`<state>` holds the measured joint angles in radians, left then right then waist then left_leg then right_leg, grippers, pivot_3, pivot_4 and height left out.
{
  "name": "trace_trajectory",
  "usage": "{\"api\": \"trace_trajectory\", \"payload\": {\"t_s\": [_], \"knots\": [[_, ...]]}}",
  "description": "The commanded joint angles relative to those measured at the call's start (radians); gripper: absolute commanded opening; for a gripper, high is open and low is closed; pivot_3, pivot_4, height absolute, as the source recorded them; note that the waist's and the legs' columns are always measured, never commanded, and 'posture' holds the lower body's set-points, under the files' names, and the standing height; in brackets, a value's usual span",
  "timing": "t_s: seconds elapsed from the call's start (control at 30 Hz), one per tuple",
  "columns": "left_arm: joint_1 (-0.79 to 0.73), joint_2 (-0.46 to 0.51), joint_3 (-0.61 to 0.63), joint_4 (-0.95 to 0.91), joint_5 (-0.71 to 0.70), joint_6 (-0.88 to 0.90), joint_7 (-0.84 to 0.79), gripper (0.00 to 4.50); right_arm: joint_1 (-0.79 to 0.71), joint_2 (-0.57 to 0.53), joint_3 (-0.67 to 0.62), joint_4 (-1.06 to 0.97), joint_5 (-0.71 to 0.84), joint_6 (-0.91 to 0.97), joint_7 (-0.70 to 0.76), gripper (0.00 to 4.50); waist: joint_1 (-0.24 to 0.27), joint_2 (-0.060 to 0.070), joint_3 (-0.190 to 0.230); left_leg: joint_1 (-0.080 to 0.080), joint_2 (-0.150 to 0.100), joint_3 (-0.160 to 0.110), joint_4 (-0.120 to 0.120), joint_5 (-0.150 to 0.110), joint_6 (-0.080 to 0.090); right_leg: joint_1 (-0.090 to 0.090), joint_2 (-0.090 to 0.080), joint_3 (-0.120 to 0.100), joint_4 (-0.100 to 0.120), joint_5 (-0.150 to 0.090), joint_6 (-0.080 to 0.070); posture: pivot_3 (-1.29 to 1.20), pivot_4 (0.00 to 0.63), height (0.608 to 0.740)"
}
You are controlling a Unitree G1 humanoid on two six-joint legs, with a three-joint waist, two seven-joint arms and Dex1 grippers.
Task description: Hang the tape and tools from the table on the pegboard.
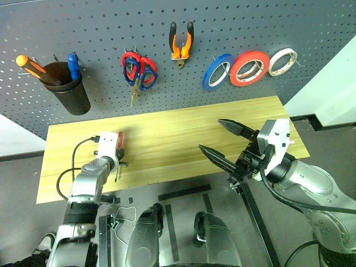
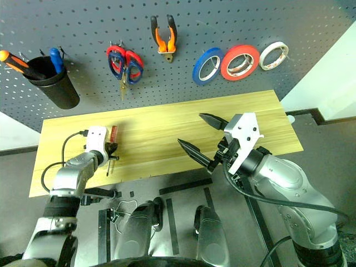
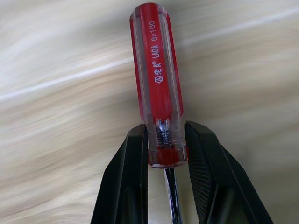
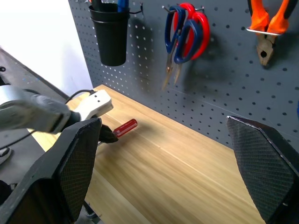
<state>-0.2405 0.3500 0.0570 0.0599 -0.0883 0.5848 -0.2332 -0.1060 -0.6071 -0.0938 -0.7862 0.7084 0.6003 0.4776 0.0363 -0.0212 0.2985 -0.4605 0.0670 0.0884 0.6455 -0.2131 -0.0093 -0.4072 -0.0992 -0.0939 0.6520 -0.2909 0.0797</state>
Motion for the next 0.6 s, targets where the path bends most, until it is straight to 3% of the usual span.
{"api": "trace_trajectory", "payload": {"t_s": [0.03,0.23,0.6], "knots": [[0.079,-0.001,-0.011,-0.139,0.025,-0.103,0.002,0.8,-0.007,0.004,-0.008,-0.009,-0.012,-0.032,0.01,4.5,0.001,0.0,0.0,0.0,0.0,0.0,0.0,0.0,0.0,0.0,0.0,0.0,0.0,0.0,0.0,0.01,0.299,0.74],[0.141,-0.001,-0.041,-0.203,0.078,-0.345,0.0,0.8,-0.019,0.004,0.011,0.03,-0.053,-0.058,0.031,4.5,0.005,0.0,0.0,0.0,0.0,-0.001,0.0,0.0,0.0,0.0,-0.002,0.0,0.0,0.0,0.0,0.03,0.271,0.74],[0.074,-0.031,-0.072,-0.16,0.169,-0.687,0.043,0.8,-0.09,0.025,0.027,0.101,-0.104,-0.107,0.068,4.5,0.003,0.0,-0.003,-0.001,-0.001,0.001,0.001,0.0,0.0,0.0,0.002,-0.001,0.0,0.0,0.0,0.04,0.22,0.74]]}}
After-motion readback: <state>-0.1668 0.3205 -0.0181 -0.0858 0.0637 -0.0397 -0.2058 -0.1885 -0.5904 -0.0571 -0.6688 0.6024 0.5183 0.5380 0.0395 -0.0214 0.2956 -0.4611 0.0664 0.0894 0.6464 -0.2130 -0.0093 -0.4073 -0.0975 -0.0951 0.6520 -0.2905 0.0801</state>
